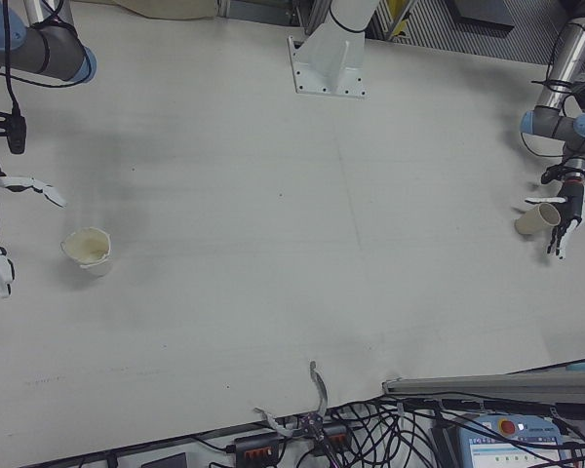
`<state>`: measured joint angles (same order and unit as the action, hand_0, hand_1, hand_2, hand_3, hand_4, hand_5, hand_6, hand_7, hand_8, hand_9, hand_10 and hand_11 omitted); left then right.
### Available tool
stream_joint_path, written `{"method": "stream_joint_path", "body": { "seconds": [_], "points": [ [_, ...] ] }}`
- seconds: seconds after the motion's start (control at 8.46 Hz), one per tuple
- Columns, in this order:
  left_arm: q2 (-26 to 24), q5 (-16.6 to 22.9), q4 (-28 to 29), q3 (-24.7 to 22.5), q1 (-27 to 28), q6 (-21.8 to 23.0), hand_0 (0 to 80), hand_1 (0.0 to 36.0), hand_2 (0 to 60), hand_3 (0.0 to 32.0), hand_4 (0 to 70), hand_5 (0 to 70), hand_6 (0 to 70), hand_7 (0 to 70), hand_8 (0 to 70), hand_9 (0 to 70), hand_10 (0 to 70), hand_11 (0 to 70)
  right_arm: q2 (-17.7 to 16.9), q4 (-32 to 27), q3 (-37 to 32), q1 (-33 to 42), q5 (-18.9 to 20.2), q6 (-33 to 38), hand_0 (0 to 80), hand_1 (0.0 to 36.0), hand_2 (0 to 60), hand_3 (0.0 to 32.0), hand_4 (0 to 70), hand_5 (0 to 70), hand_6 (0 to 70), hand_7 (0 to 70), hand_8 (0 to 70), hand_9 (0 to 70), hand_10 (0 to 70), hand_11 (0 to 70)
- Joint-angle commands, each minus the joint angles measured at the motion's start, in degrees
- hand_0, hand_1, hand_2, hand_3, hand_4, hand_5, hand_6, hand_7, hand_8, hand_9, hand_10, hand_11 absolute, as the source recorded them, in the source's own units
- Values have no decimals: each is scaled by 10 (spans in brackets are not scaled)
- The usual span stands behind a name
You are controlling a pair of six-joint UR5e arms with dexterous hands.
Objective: Pour water
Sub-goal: 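Reach the left hand to the beige cup and close fingers around it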
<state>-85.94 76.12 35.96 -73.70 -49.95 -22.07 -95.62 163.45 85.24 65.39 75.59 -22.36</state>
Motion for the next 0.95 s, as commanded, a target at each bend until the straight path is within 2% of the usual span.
{"method": "stream_joint_path", "body": {
  "seconds": [0.0, 0.12, 0.24, 0.35, 0.47, 0.59, 0.71, 0.83],
  "points": [
    [-6, 0, -5, 0, 6, 0, 800, 284, 0, 0, 239, 0, 86, 62, 8, 0, 40, 91, 0, -1, -9, 0, 0, 1, 472, 186, 246, 0, 24, 46, 87, 83, 19, 31, 0, 0],
    [-6, 0, -5, -1, 10, 0, 800, 281, 0, 0, 237, 0, 86, 63, 9, 0, 39, 89, 0, -1, -10, 0, 0, 1, 472, 185, 245, 0, 19, 45, 84, 78, 18, 29, 0, 0],
    [-6, 0, -5, -5, 10, 1, 800, 281, 0, 0, 231, 36, 87, 64, 9, 0, 39, 89, 0, -2, -21, -1, 1, 4, 471, 184, 242, 0, 14, 46, 82, 72, 23, 35, 0, 0],
    [-7, -1, -5, -6, 12, 4, 800, 279, 0, 0, 232, 121, 87, 67, 9, 0, 40, 90, 0, -2, -24, 0, 1, 4, 469, 182, 240, 0, 9, 45, 80, 68, 21, 33, 0, 0],
    [-7, -8, -5, -10, 13, 11, 800, 286, 0, 0, 233, 245, 90, 71, 10, 0, 40, 91, 0, -2, -25, 0, 1, 4, 470, 184, 239, 0, 7, 46, 78, 65, 19, 30, 0, 0],
    [-7, -16, -6, -12, 13, 18, 800, 295, 0, 0, 214, 663, 92, 76, 13, 1, 42, 94, 0, -2, -26, 1, 1, 5, 470, 185, 238, 0, 0, 46, 77, 64, 18, 28, 0, 0],
    [-7, -22, -14, -13, 13, 32, 800, 316, 0, 0, 217, 700, 100, 80, 19, 2, 46, 100, 0, -2, -27, 1, 1, 5, 470, 183, 230, 0, 0, 45, 67, 43, 14, 26, 0, 0],
    [-7, -28, -23, -14, 13, 47, 800, 356, 0, 0, 257, 700, 109, 96, 25, 5, 51, 110, 0, -2, -27, 1, 1, 5, 468, 184, 228, 0, 0, 45, 64, 38, 13, 25, 0, 0]
  ]
}}
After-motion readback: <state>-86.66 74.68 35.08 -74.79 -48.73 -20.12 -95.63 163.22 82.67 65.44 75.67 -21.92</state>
